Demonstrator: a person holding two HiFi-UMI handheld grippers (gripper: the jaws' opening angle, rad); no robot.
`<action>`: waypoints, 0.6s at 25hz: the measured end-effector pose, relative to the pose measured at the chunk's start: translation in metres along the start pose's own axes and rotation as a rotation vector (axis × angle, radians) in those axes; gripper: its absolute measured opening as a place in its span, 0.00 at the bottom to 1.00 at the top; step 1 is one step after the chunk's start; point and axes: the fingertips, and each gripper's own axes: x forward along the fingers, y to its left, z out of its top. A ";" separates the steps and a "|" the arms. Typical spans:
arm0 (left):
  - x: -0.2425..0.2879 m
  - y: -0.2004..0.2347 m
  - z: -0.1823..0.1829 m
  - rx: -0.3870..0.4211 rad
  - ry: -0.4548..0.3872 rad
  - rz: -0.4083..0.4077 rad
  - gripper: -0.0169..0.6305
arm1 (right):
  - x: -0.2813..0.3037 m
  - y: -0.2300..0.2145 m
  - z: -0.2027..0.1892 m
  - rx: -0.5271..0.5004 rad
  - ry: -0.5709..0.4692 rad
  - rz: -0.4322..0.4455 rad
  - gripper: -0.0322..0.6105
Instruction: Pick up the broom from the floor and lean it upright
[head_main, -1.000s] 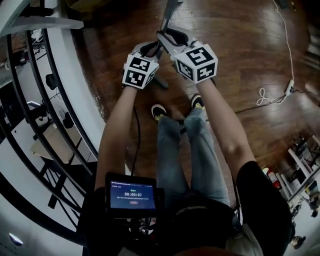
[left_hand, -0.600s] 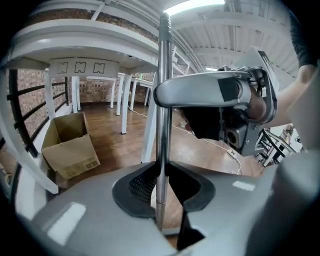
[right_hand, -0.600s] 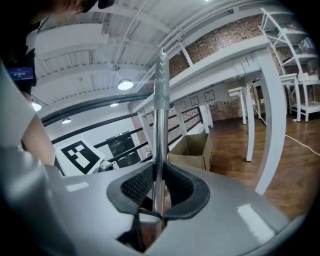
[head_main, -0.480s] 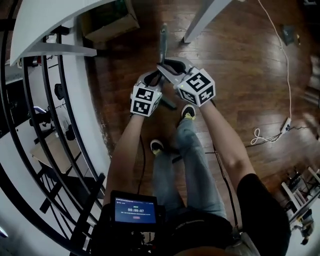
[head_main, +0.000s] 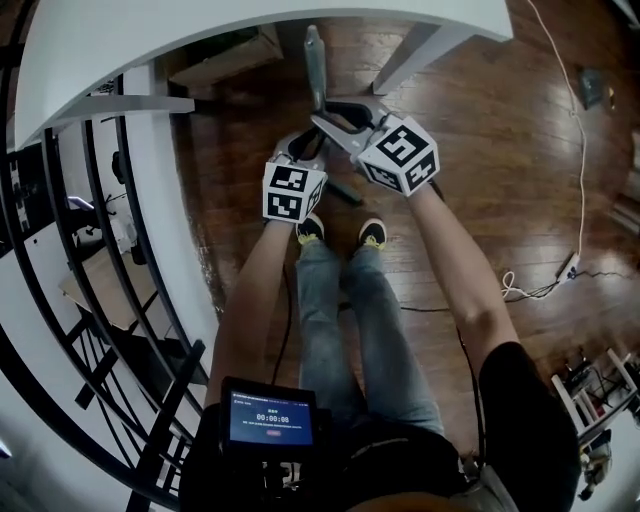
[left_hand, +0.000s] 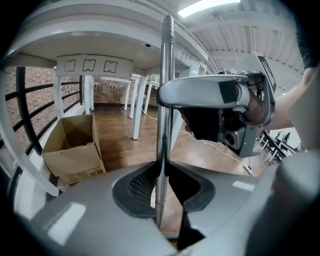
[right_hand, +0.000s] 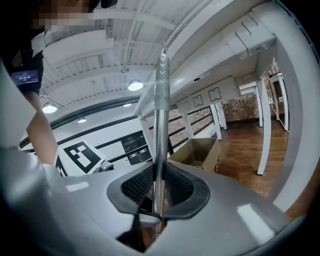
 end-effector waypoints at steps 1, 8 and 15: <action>0.002 0.001 0.001 0.000 -0.001 -0.007 0.18 | 0.000 -0.002 0.000 0.004 0.004 -0.003 0.17; 0.015 0.003 0.008 0.024 0.007 -0.050 0.18 | 0.001 -0.018 0.002 0.009 0.013 -0.045 0.17; 0.020 -0.001 0.009 0.049 0.009 -0.065 0.18 | -0.004 -0.023 0.000 -0.005 0.021 -0.081 0.19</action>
